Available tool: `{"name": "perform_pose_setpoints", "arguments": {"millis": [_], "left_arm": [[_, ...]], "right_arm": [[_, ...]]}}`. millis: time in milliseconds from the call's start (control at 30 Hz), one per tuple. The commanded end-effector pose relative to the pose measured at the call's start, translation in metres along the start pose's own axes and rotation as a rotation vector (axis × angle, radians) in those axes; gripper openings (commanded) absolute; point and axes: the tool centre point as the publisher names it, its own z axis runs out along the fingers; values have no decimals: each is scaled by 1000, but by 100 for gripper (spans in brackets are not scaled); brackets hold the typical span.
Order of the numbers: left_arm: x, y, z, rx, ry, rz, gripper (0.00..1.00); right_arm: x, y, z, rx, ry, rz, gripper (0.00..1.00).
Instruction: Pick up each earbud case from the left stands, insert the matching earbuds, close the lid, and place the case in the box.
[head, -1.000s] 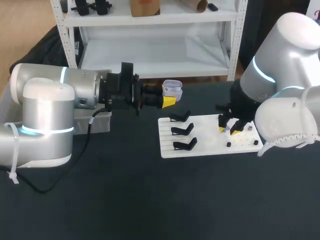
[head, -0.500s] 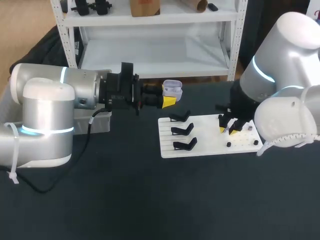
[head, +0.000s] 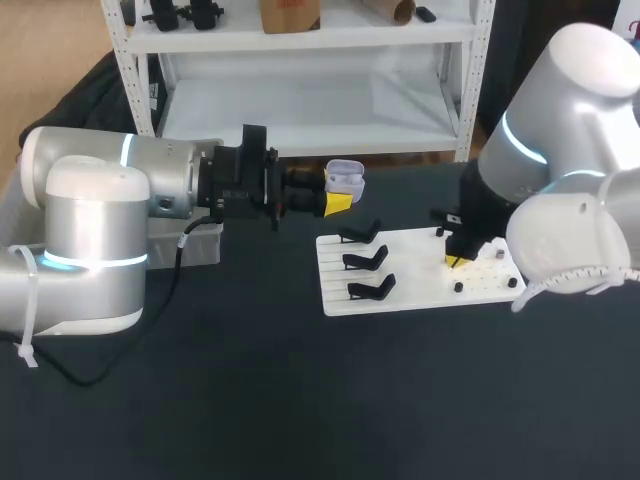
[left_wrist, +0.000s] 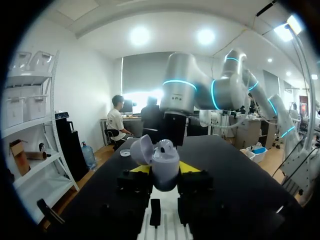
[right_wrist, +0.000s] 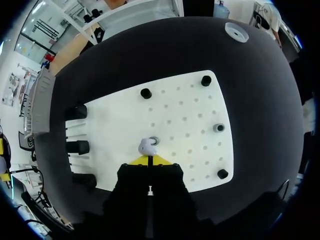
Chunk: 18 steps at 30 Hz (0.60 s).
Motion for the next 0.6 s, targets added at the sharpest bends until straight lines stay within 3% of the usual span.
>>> {"name": "perform_pose_setpoints", "arguments": {"millis": [33, 100, 133, 167, 500, 567, 600], "left_arm": [[0, -1, 0, -5, -2, 1, 0], [0, -1, 0, -5, -2, 1, 0], [0, -1, 0, -5, -2, 1, 0], [0, -1, 0, -5, -2, 1, 0], [0, -1, 0, -5, -2, 1, 0], [0, -1, 0, -5, -2, 1, 0], [0, -1, 0, -5, -2, 1, 0]], "right_arm": [[1, 0, -5, 6, 3, -5, 0], [1, 0, -6, 8, 3, 3, 0], [2, -1, -7, 7, 3, 14, 37], [2, -1, -8, 7, 5, 17, 42], [0, 3, -8, 24, -17, 103, 50], [1, 5, -7, 18, -16, 101, 67], [1, 5, -7, 19, -15, 95, 67]]}}
